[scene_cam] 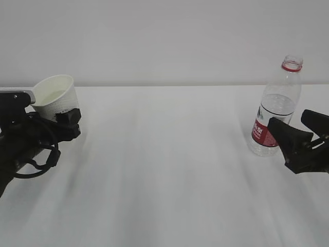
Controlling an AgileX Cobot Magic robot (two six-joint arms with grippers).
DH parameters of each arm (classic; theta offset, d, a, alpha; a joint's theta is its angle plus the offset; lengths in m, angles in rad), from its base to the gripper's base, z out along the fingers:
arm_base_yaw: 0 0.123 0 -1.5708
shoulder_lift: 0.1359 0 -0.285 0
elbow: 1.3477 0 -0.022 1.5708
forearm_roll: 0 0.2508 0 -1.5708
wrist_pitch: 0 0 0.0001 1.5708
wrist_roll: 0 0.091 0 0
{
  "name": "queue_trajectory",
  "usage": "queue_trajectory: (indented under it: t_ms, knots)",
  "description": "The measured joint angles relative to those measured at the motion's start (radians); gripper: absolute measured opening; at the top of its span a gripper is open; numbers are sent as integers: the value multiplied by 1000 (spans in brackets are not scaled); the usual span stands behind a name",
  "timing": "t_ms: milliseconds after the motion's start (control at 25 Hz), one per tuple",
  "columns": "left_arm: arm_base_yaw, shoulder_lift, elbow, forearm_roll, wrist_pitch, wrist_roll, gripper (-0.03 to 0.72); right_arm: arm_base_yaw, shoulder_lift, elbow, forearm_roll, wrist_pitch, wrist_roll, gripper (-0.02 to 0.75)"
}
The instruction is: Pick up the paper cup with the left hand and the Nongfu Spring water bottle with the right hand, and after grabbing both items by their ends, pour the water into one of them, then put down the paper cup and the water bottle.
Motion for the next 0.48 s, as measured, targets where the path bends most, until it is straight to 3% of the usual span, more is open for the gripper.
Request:
queue_trajectory:
  t_ms: [480]
  knots:
    - [0,29,0,-2,0,37,490,0,6,0,6,0,0,589]
